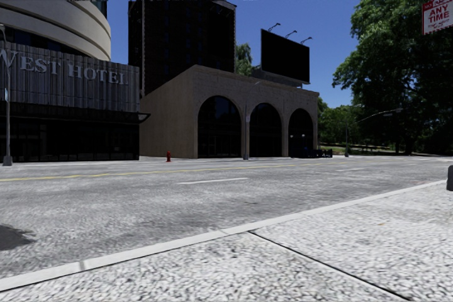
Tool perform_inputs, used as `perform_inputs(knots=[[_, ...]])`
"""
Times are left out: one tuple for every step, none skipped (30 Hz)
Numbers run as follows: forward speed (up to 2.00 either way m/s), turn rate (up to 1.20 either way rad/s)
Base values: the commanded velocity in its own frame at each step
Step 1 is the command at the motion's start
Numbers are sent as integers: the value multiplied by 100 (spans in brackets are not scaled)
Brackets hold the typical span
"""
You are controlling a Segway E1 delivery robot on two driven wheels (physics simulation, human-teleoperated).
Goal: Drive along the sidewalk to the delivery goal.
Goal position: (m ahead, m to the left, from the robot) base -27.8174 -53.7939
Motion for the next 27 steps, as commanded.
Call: perform_inputs(knots=[[169,-93],[169,-93],[169,-93],[169,-93],[169,-93],[169,-93],[169,-93],[169,-93],[169,-93],[169,-93],[169,-93],[168,-93],[168,-93],[168,-93],[167,-93],[167,-93],[167,-93],[167,-93],[167,-93],[167,-93],[167,-93],[167,-93],[167,-93],[167,-93],[167,-93],[165,-93],[164,-93]])
